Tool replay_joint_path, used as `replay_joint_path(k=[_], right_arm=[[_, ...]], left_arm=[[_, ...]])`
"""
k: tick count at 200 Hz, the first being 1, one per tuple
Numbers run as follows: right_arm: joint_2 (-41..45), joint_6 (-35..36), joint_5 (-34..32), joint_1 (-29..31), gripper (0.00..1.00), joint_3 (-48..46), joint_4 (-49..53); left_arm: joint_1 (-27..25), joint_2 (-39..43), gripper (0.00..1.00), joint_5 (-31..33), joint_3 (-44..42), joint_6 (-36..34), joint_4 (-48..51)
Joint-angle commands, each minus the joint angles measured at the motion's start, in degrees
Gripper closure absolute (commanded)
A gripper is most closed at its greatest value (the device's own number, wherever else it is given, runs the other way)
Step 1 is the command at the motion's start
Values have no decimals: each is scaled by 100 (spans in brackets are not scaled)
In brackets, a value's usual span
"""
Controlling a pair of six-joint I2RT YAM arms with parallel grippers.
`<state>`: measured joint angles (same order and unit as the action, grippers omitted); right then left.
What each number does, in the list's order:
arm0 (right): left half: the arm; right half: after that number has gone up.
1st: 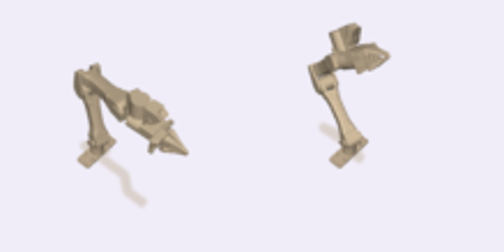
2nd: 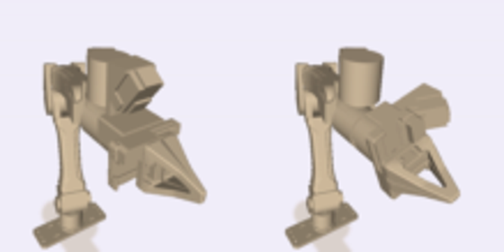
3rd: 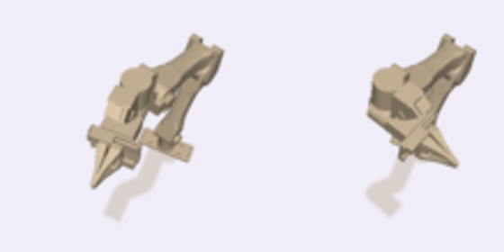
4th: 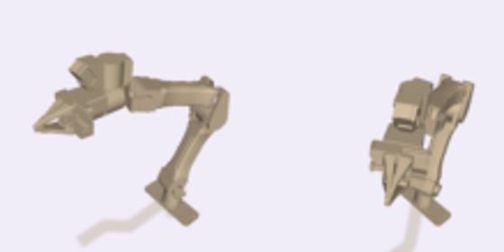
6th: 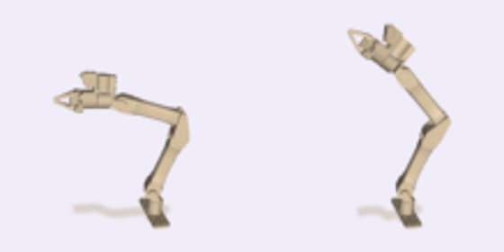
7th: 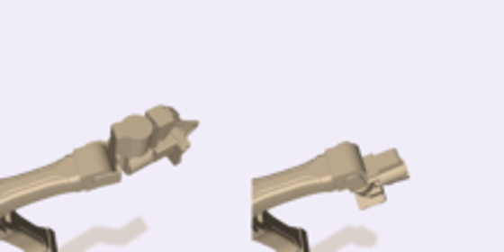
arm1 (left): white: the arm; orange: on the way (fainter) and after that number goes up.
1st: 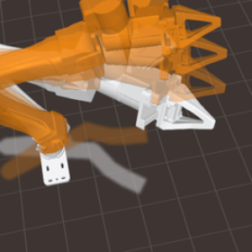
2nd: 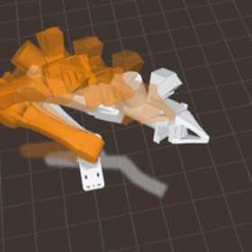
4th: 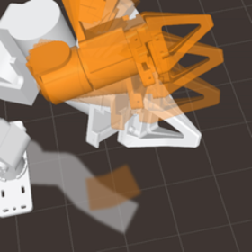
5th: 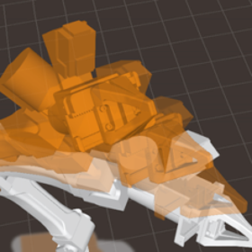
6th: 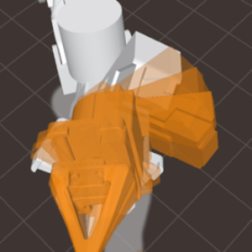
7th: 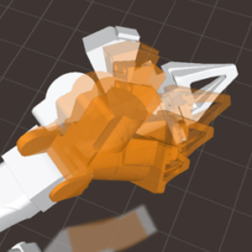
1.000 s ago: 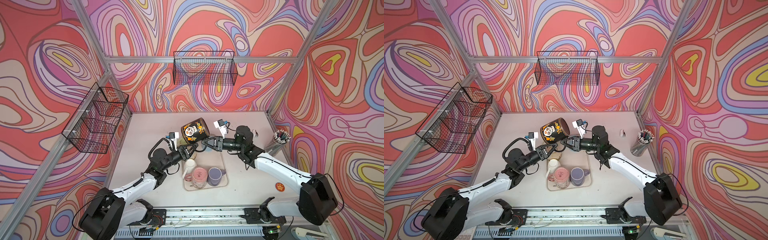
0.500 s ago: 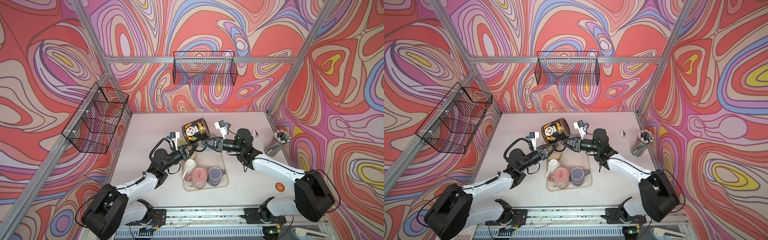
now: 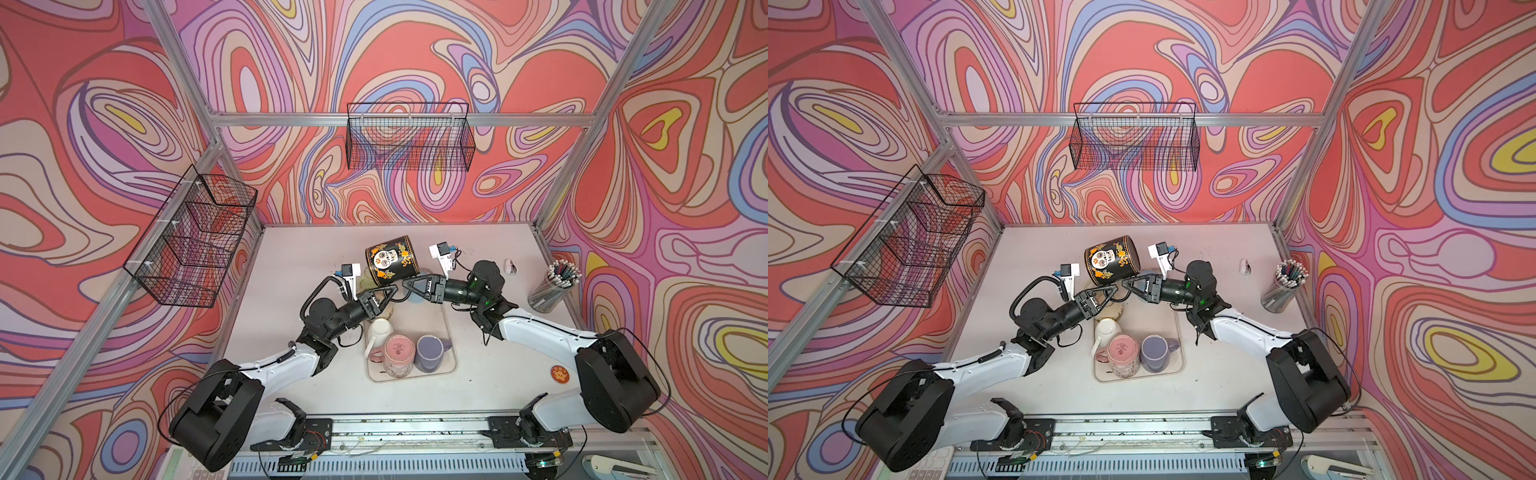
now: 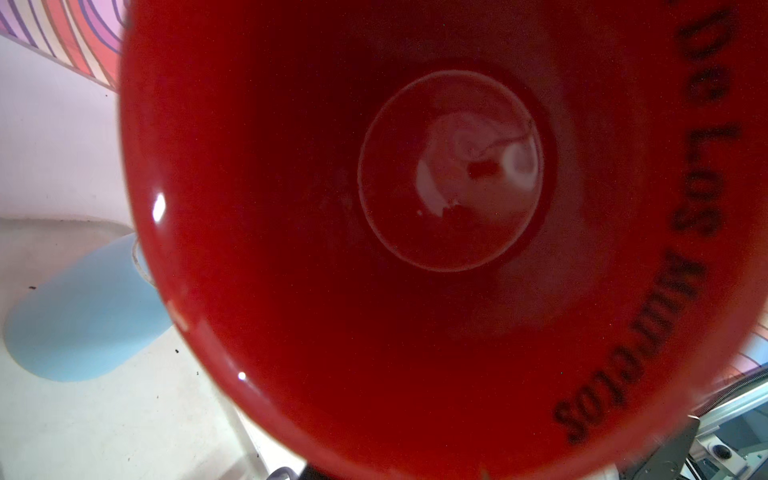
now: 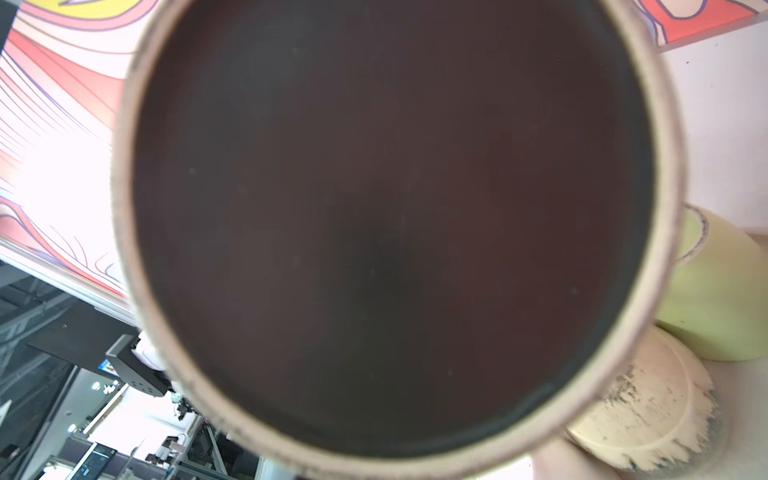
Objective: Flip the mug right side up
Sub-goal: 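Grasp the black mug's handle with the left gripper from the right gripper, then carry the black mug off the tray with the left gripper while the right releases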
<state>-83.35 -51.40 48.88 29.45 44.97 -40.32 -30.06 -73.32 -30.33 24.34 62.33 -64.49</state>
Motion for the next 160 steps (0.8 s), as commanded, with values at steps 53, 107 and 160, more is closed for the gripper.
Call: replay_joint_path(k=[53, 107, 160], right_arm=[[-240, 315, 197, 113, 100, -6, -552], [-318, 354, 167, 111, 80, -41, -556], [-201, 832, -108, 113, 57, 23, 379]], left_arm=[[1, 169, 100, 412, -59, 9, -852], [-2, 504, 100, 845, -414, -242, -713], [9, 658, 100, 1293, -830, -309, -876]])
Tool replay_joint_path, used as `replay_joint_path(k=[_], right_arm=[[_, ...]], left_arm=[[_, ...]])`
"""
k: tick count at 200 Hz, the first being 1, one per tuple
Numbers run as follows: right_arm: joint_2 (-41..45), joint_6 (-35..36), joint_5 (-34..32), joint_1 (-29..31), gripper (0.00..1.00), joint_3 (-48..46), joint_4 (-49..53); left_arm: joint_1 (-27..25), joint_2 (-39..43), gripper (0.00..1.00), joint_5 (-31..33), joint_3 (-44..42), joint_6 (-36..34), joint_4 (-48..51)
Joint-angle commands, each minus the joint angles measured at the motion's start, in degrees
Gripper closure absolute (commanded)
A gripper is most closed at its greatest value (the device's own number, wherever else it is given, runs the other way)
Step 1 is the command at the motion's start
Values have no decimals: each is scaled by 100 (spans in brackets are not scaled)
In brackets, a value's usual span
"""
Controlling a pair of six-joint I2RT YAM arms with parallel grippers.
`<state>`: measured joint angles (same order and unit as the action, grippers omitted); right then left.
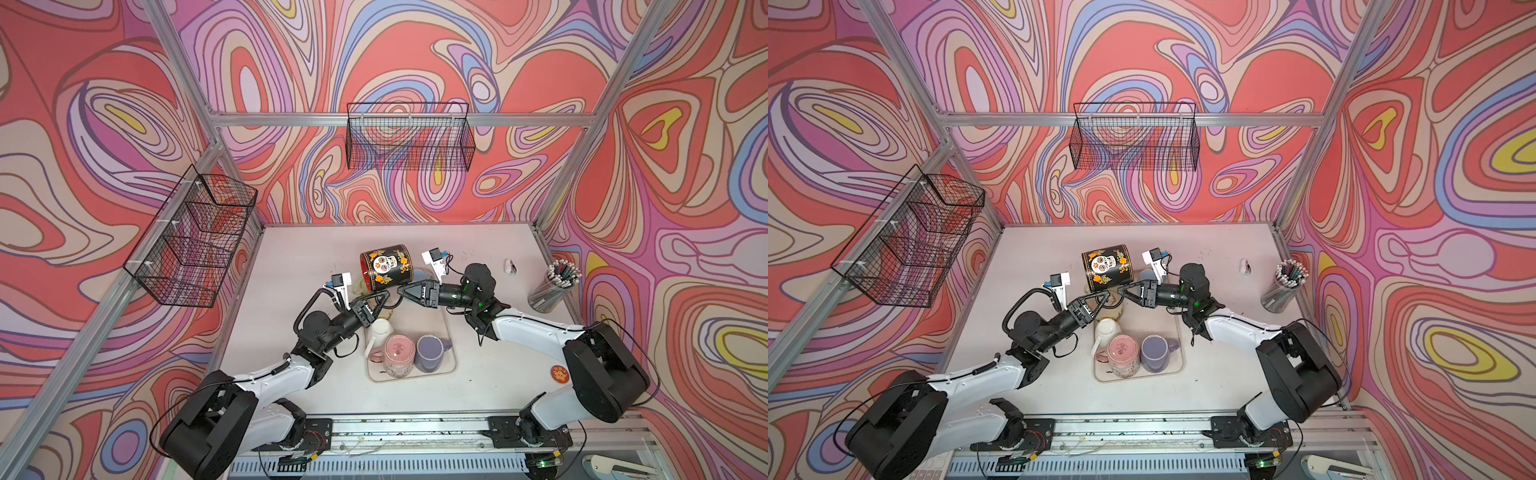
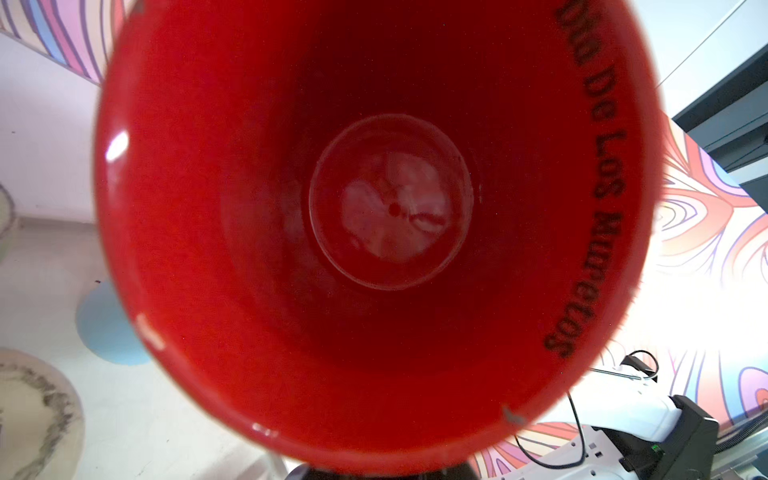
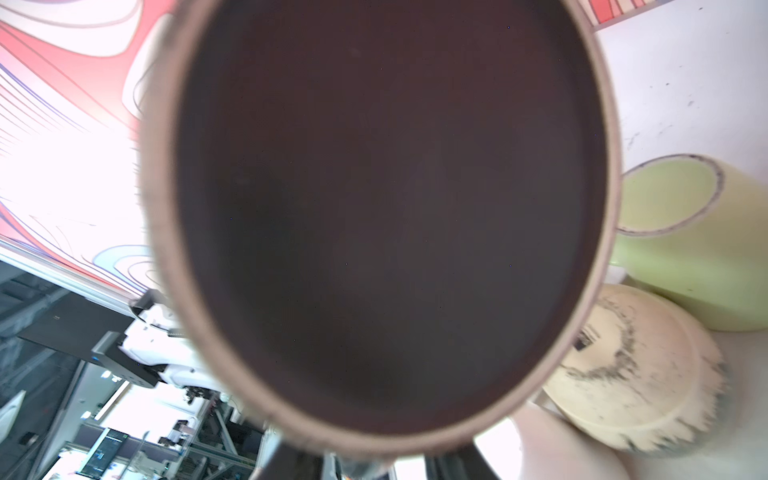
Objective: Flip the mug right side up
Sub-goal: 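Carry the black mug off the tray with the left gripper while the right releases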
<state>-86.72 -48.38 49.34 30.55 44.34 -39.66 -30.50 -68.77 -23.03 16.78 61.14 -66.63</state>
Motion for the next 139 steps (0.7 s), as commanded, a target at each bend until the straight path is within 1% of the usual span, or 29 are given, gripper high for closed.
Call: replay_joint_path(k=[1, 8, 32, 59, 95, 115, 139], right_arm=[[141, 557, -162, 4, 57, 89, 351], [167, 662, -195, 3, 57, 99, 525], [263, 664, -236, 4, 55, -75, 492], [454, 842, -324, 4, 53, -213, 732], [702, 1022, -386, 3, 53, -398, 905], [843, 1139, -408, 1, 53, -483, 1008], [940, 1292, -436, 4, 52, -514, 1169]], left_arm=[[49, 205, 100, 576, -80, -195, -660], [50, 231, 100, 619, -129, -210, -673], [70, 332, 100, 781, -206, -244, -609], [114, 477, 100, 943, -223, -252, -356], [308, 763, 100, 1091, -186, -164, 28], [455, 1075, 100, 1090, -55, -249, 546], [575, 1627, 100, 1147, 337, -634, 1759]])
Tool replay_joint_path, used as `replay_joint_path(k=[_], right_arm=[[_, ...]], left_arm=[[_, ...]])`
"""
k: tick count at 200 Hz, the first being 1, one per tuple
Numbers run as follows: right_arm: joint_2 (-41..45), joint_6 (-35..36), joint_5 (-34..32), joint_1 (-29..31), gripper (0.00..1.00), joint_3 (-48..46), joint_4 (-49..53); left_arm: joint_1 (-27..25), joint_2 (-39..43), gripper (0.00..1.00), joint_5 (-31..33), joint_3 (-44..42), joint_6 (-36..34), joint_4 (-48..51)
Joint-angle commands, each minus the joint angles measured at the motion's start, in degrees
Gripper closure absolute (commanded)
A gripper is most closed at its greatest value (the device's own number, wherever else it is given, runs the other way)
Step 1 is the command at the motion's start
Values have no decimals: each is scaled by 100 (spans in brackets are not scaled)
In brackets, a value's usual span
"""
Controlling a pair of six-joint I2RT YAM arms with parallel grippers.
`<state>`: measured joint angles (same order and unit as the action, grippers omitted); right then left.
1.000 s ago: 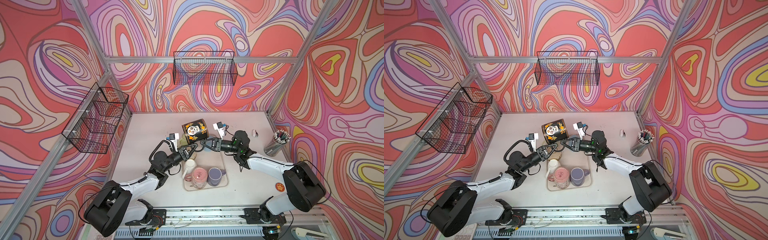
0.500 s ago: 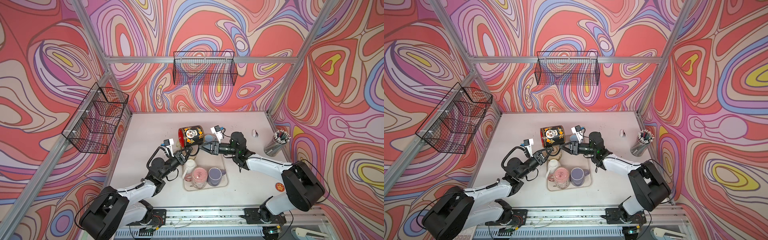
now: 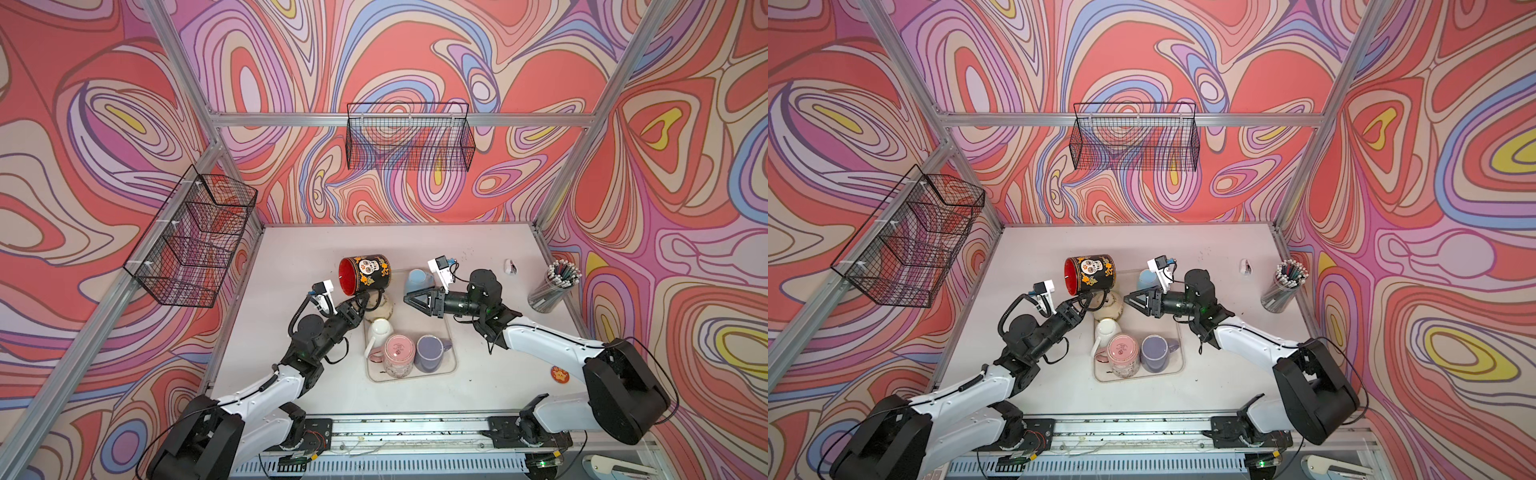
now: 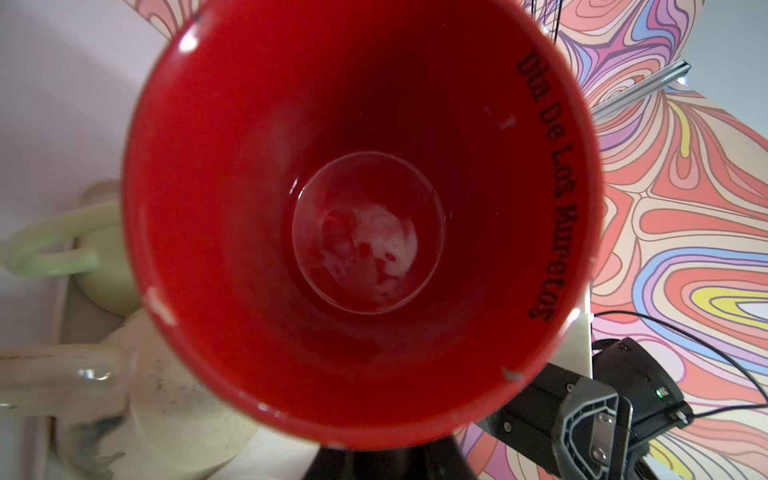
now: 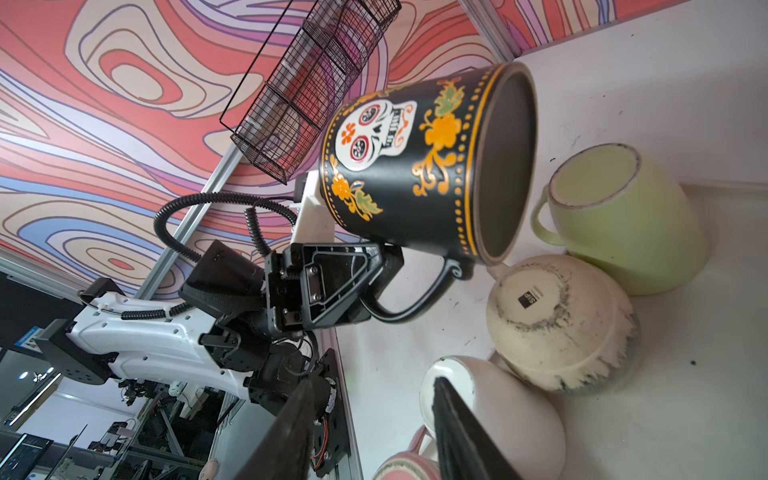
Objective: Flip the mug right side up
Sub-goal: 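Carry the black mug off the tray with the left gripper while the right releases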
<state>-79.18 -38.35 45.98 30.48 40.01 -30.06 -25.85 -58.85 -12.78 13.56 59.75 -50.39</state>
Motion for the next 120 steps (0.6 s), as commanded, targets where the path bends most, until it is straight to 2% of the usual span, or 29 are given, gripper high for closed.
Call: replay_joint_path(k=[1, 20, 48, 87, 120], right_arm=[[189, 295, -103, 11, 52, -77, 219], [214, 403, -189, 11, 52, -68, 403], [162, 450, -539, 11, 52, 6, 706], [-48, 515, -703, 11, 51, -25, 623], [-269, 558, -644, 10, 48, 48, 585]], left_arm=[[116, 645, 100, 124, 675, -514, 196], [264, 971, 100, 163, 984, -848, 1107], [802, 1121, 100, -130, 1456, -1037, 2070], [1427, 913, 100, -364, 2357, -1540, 3226], [1732, 572, 100, -296, 2997, -2118, 3920]])
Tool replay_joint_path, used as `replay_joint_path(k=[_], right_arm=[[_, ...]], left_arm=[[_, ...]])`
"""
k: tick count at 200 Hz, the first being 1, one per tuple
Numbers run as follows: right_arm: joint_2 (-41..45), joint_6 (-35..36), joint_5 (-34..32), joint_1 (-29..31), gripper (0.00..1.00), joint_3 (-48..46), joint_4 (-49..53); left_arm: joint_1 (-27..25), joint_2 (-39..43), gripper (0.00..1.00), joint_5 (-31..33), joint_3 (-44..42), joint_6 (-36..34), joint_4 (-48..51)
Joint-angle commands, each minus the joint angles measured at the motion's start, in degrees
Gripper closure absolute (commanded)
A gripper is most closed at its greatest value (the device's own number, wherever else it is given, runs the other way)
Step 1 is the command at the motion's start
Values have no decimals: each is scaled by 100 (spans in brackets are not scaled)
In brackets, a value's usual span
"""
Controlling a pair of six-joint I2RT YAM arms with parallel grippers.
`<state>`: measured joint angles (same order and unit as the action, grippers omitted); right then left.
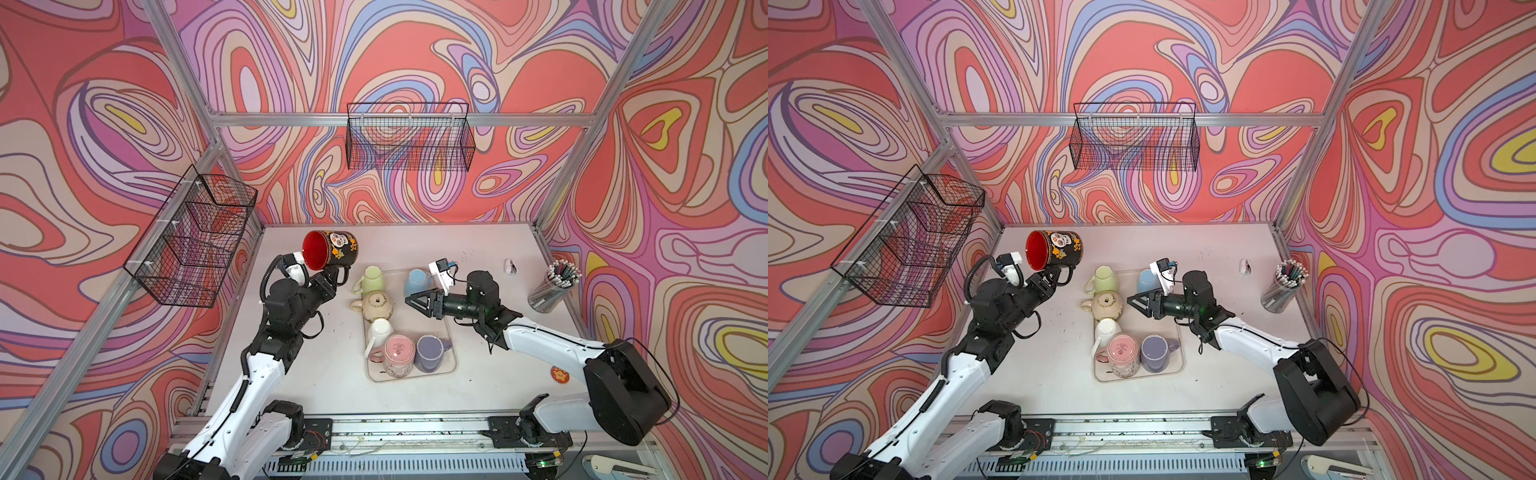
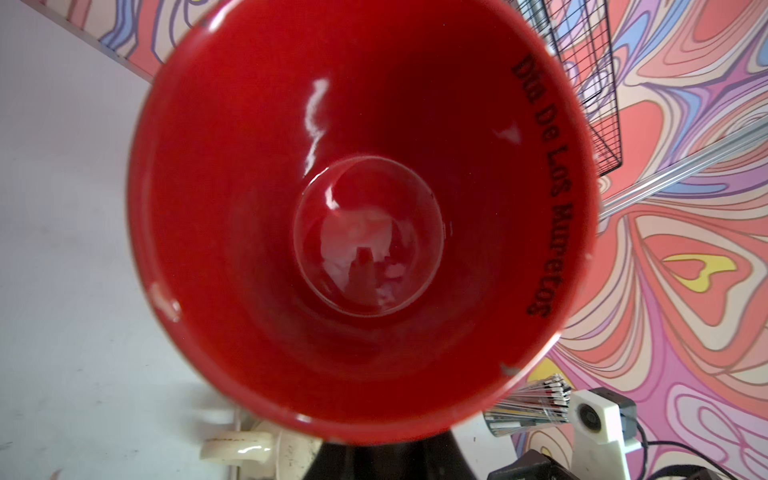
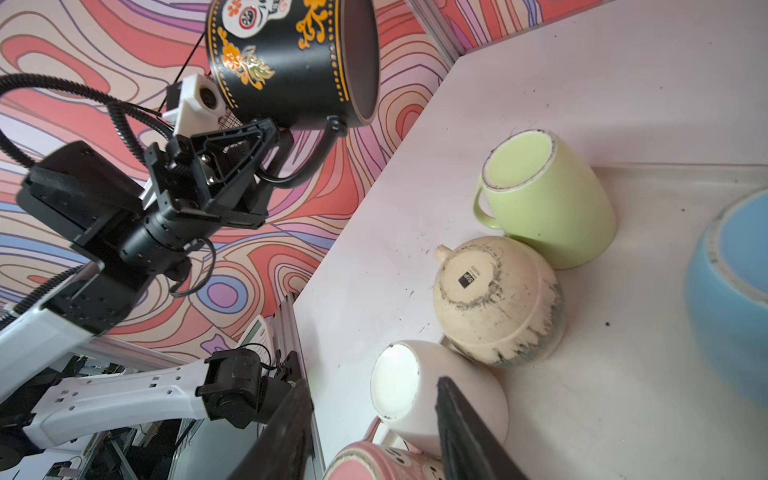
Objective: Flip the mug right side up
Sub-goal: 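Carry the black mug off the tray with the left gripper while the right releases, then lower the black mug upright onto the table beyond the tray with the left gripper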
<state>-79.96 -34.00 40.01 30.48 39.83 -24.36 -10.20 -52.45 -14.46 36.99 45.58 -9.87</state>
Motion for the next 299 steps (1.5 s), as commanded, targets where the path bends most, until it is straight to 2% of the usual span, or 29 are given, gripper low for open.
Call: replay_joint_path(k=[1, 38, 103, 142, 200, 299], right_arm=[[-201, 122, -42, 11, 48, 63, 8], [-424, 87, 124, 13, 46, 161, -45], [-545, 532, 364, 11, 45, 495, 555], [-555, 698, 437, 10, 45, 706, 883], [-579, 1026, 493, 16, 45, 1153, 1644], [-1096, 1207, 490, 11, 44, 1718, 2083]], left_arm=[[176, -80, 100, -123, 666, -718, -122], [488, -568, 100, -24, 1065, -1202, 188], [553, -1476, 100, 651, 1688, -2328, 529], [597, -2082, 100, 1054, 1624, -2809, -106], [957, -3000, 100, 1026, 1656, -3154, -999], [1492, -4549, 100, 899, 2395, -3898, -1133]])
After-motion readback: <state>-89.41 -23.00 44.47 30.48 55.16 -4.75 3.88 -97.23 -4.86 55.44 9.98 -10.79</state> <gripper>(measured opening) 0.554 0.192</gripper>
